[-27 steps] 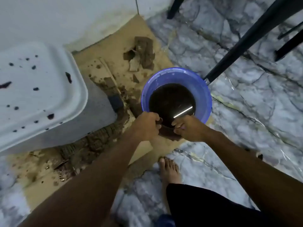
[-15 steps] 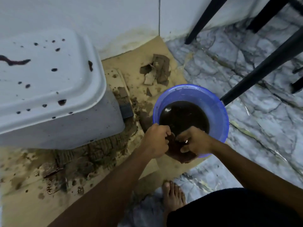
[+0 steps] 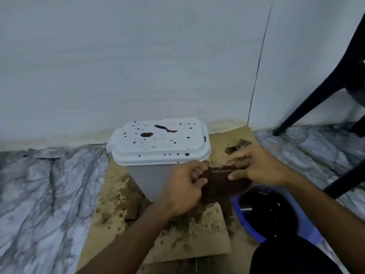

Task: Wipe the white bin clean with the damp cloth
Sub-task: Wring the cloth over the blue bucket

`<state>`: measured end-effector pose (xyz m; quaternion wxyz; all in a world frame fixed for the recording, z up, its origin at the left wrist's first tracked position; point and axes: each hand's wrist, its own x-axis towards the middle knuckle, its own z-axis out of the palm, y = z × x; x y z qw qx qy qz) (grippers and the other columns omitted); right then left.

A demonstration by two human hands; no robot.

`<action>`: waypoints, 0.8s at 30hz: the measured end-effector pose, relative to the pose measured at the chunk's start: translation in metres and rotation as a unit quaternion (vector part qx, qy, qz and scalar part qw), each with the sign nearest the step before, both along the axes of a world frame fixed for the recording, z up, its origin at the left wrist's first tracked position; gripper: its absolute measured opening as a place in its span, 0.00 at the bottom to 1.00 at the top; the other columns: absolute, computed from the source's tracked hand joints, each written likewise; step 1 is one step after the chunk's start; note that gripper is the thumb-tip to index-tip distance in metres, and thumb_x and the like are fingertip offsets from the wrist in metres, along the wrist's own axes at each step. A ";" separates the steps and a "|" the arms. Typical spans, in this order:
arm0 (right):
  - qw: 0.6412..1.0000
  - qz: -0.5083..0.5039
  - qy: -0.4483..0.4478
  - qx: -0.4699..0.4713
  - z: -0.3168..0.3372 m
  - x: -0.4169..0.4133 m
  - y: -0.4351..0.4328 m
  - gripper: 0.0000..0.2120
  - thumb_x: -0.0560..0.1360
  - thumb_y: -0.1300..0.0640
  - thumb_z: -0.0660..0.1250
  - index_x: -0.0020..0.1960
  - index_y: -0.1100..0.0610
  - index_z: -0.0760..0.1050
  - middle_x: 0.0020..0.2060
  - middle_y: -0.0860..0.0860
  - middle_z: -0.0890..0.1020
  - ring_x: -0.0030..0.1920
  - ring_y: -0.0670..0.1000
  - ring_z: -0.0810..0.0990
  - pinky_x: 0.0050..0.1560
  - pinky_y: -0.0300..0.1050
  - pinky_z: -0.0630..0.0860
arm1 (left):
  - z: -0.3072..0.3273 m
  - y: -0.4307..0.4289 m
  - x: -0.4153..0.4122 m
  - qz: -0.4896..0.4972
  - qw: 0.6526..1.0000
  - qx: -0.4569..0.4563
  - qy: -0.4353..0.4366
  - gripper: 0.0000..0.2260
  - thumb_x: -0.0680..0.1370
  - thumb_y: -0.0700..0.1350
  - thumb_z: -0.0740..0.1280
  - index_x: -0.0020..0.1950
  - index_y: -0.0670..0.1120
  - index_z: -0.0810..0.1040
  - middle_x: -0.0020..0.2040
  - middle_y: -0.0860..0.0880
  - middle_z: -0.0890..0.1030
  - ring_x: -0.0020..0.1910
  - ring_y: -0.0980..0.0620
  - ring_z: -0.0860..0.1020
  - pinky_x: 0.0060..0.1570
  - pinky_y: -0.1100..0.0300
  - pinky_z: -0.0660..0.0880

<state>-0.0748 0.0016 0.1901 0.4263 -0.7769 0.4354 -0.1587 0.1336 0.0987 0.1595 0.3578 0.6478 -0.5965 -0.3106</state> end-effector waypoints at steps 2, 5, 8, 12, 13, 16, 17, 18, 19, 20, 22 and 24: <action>0.999 -0.003 -0.035 -0.010 0.027 0.025 0.003 0.15 0.64 0.62 0.82 0.43 0.44 0.86 0.43 0.39 0.86 0.48 0.42 0.84 0.53 0.44 0.81 | 0.030 0.008 0.023 0.041 0.998 -0.040 0.005 0.08 0.76 0.37 0.74 0.51 0.49 0.82 0.44 0.48 0.80 0.39 0.57 0.77 0.42 0.69 0.76; 0.997 0.043 -0.056 -0.033 0.062 0.062 0.002 0.14 0.66 0.63 0.80 0.45 0.45 0.86 0.42 0.37 0.86 0.42 0.39 0.84 0.42 0.34 0.78 | 0.064 0.013 0.058 0.101 0.993 -0.066 0.015 0.09 0.74 0.37 0.76 0.46 0.51 0.83 0.44 0.52 0.83 0.38 0.55 0.81 0.41 0.63 0.79; 0.994 0.049 -0.073 -0.058 0.085 0.098 -0.012 0.12 0.68 0.62 0.79 0.48 0.49 0.87 0.42 0.41 0.87 0.39 0.39 0.83 0.41 0.36 0.79 | 0.091 0.003 0.087 0.143 0.985 -0.098 0.019 0.09 0.73 0.36 0.76 0.45 0.50 0.85 0.42 0.51 0.84 0.38 0.55 0.83 0.43 0.56 0.82; 0.980 -0.045 -0.102 -0.162 0.082 0.142 -0.050 0.13 0.69 0.58 0.78 0.53 0.49 0.85 0.51 0.44 0.85 0.46 0.41 0.82 0.51 0.38 0.78 | 0.104 -0.044 0.121 0.214 0.967 -0.138 -0.013 0.08 0.74 0.37 0.75 0.46 0.50 0.84 0.42 0.52 0.85 0.39 0.57 0.83 0.45 0.55 0.82; 0.976 -0.066 -0.084 -0.191 0.075 0.148 -0.059 0.15 0.70 0.55 0.77 0.57 0.49 0.83 0.55 0.45 0.84 0.51 0.43 0.81 0.53 0.38 0.77 | 0.099 -0.057 0.130 0.223 0.964 -0.134 -0.052 0.07 0.75 0.38 0.74 0.49 0.50 0.83 0.47 0.52 0.85 0.43 0.57 0.83 0.50 0.54 0.82; 0.976 -0.087 -0.019 -0.201 0.048 0.149 -0.064 0.16 0.72 0.50 0.75 0.60 0.49 0.81 0.62 0.47 0.81 0.64 0.48 0.77 0.64 0.47 0.74 | 0.076 -0.085 0.139 0.190 0.964 -0.084 -0.165 0.15 0.79 0.46 0.70 0.65 0.48 0.80 0.66 0.49 0.80 0.67 0.49 0.75 0.71 0.54 0.69; 0.979 -0.086 -0.007 -0.185 0.040 0.144 -0.060 0.16 0.72 0.51 0.74 0.60 0.49 0.82 0.62 0.48 0.80 0.65 0.49 0.76 0.66 0.48 0.73 | 0.067 -0.089 0.135 0.163 0.967 -0.071 -0.184 0.18 0.80 0.49 0.69 0.69 0.48 0.77 0.70 0.48 0.76 0.72 0.48 0.71 0.73 0.55 0.64; 0.982 -0.085 0.009 -0.169 0.033 0.139 -0.057 0.16 0.72 0.52 0.75 0.60 0.50 0.82 0.63 0.48 0.80 0.66 0.49 0.76 0.67 0.47 0.72 | 0.058 -0.093 0.130 0.131 0.969 -0.063 -0.202 0.21 0.81 0.52 0.67 0.72 0.48 0.74 0.74 0.47 0.73 0.74 0.47 0.67 0.75 0.53 0.61; 0.984 -0.082 0.029 -0.155 0.027 0.135 -0.054 0.17 0.72 0.52 0.75 0.61 0.50 0.81 0.64 0.47 0.79 0.66 0.49 0.75 0.67 0.46 0.71 | 0.049 -0.096 0.123 0.099 0.968 -0.049 -0.225 0.23 0.81 0.55 0.64 0.75 0.49 0.71 0.76 0.47 0.69 0.76 0.46 0.63 0.77 0.50 0.59; 0.985 -0.076 0.053 -0.143 0.024 0.131 -0.052 0.19 0.72 0.53 0.75 0.62 0.50 0.80 0.65 0.47 0.78 0.68 0.49 0.74 0.68 0.45 0.70 | 0.039 -0.099 0.117 0.073 0.964 -0.027 -0.253 0.25 0.82 0.58 0.61 0.78 0.50 0.67 0.79 0.46 0.65 0.79 0.46 0.60 0.78 0.48 0.56; 0.987 -0.061 0.096 -0.113 0.021 0.127 -0.053 0.24 0.71 0.52 0.76 0.66 0.49 0.78 0.68 0.47 0.75 0.70 0.50 0.72 0.68 0.45 0.68 | 0.021 -0.106 0.108 0.042 0.947 0.038 -0.317 0.29 0.83 0.63 0.53 0.82 0.53 0.57 0.83 0.45 0.54 0.82 0.46 0.49 0.80 0.47 0.47; 0.987 -0.055 0.117 -0.091 0.018 0.125 -0.057 0.27 0.70 0.51 0.77 0.68 0.50 0.76 0.70 0.47 0.73 0.70 0.50 0.70 0.68 0.44 0.67 | 0.011 -0.114 0.104 0.031 0.929 0.081 -0.361 0.31 0.83 0.65 0.46 0.83 0.54 0.48 0.84 0.45 0.45 0.82 0.47 0.40 0.79 0.45 0.39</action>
